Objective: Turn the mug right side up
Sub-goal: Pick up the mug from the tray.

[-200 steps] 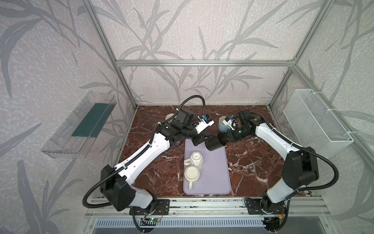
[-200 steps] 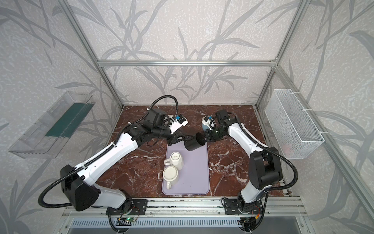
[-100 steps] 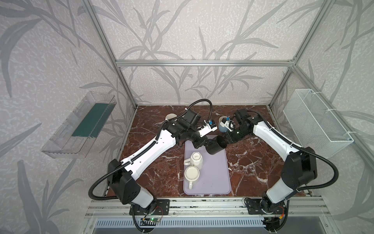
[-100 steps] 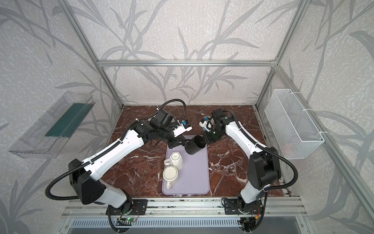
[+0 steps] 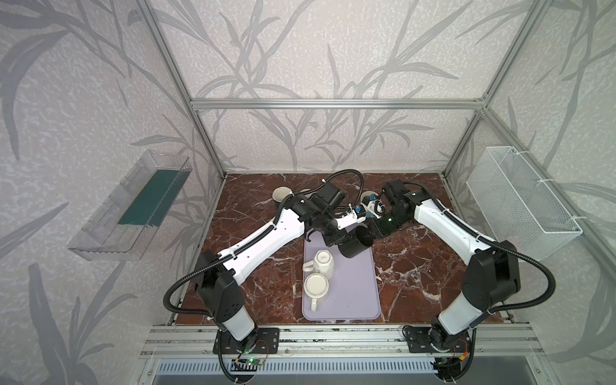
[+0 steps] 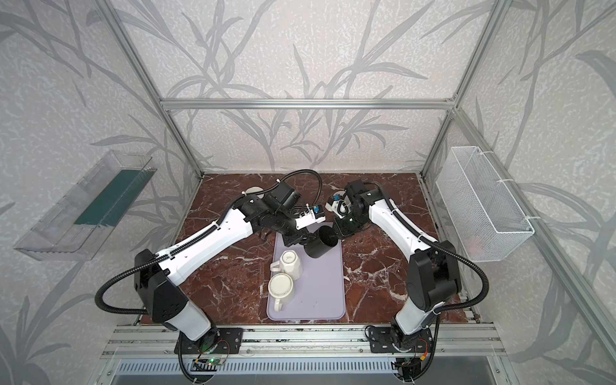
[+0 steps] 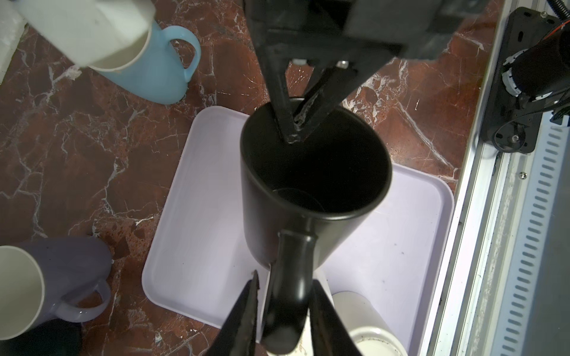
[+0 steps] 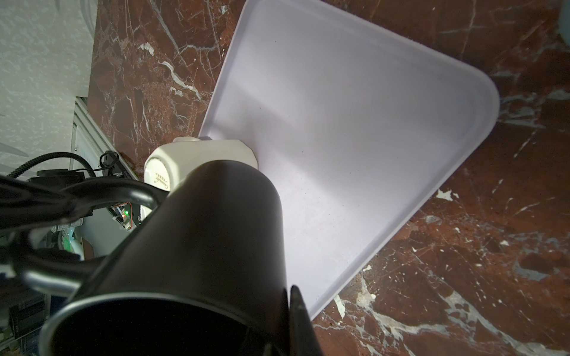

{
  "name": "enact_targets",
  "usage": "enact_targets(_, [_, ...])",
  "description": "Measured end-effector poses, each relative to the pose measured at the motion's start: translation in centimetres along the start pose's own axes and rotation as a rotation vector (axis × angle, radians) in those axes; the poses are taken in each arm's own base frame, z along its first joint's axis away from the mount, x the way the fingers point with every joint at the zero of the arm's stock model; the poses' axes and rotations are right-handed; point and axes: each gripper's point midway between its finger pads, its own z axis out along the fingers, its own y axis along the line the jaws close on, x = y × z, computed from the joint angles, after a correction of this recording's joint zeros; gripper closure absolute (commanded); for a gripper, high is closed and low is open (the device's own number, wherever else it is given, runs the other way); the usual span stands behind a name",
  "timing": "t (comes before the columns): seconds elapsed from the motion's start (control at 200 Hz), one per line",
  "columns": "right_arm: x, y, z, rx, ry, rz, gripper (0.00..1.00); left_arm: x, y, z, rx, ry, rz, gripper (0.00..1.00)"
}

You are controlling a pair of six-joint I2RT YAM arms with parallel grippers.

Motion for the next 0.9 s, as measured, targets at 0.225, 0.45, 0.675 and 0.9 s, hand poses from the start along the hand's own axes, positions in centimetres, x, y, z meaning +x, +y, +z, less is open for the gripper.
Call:
enact_targets(0.225, [-0.1, 0.2, 0.0, -0.002, 0.0, -0.007, 1.0, -0.6, -0.1, 0.3, 0.015, 0.021, 0.017, 0.69])
enact_targets(0.45, [0.0, 0.4, 0.1, -0.003, 0.003, -0.015, 1.0, 0.2, -0.3, 1.5, 0.044, 0.08, 0.02, 0.77])
enact_targets(0.675, [-0.1, 0.5, 0.1, -0.005, 0.0, -0.034, 1.0, 0.5, -0.9, 1.5, 0.061, 0.102, 0.049, 1.0])
enact_targets(0.9, [-0.6, 0.3, 0.0, 0.005, -0.019, -0.044, 0.82, 0.6, -0.2, 1.7, 0.018, 0.103, 0.043, 1.0])
